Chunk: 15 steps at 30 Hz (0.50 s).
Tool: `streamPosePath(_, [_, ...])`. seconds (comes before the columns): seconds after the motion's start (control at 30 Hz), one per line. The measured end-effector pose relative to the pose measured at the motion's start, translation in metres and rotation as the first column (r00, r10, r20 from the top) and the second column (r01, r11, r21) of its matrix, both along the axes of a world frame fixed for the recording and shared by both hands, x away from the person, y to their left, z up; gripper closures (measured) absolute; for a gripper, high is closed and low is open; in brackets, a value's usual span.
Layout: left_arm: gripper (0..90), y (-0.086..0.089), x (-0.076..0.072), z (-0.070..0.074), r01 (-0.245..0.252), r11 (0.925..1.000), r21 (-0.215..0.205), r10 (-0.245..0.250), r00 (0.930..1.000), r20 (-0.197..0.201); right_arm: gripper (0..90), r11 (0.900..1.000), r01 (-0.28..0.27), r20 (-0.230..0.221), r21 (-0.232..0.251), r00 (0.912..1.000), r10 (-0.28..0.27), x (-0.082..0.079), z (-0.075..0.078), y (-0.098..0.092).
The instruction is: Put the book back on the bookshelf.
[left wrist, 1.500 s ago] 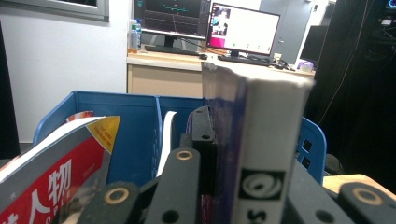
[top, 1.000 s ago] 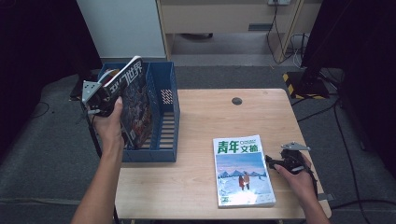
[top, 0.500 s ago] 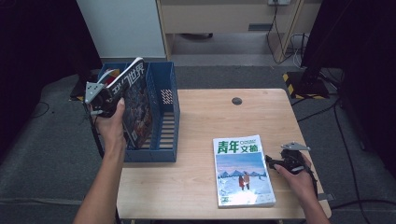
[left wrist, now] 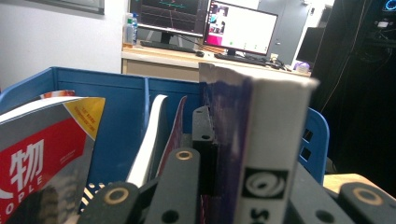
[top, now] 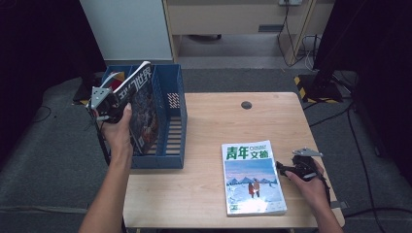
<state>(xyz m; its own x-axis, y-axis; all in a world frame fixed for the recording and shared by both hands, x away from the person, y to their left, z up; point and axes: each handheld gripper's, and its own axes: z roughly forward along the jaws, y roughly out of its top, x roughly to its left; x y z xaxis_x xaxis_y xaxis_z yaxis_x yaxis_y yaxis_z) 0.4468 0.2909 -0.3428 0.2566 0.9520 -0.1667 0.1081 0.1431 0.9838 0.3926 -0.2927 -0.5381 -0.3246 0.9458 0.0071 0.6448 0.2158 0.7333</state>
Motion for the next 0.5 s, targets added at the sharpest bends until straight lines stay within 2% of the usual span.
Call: streamPosePath(0.5, [81.5, -0.0106, 0.0013, -0.0016, 0.013, 0.9999, 0.003, -0.013, 0.9999, 0.001, 16.6, 1.0, 0.0, 0.0, 0.0, 1.0, 0.0, 0.0, 0.0, 0.0])
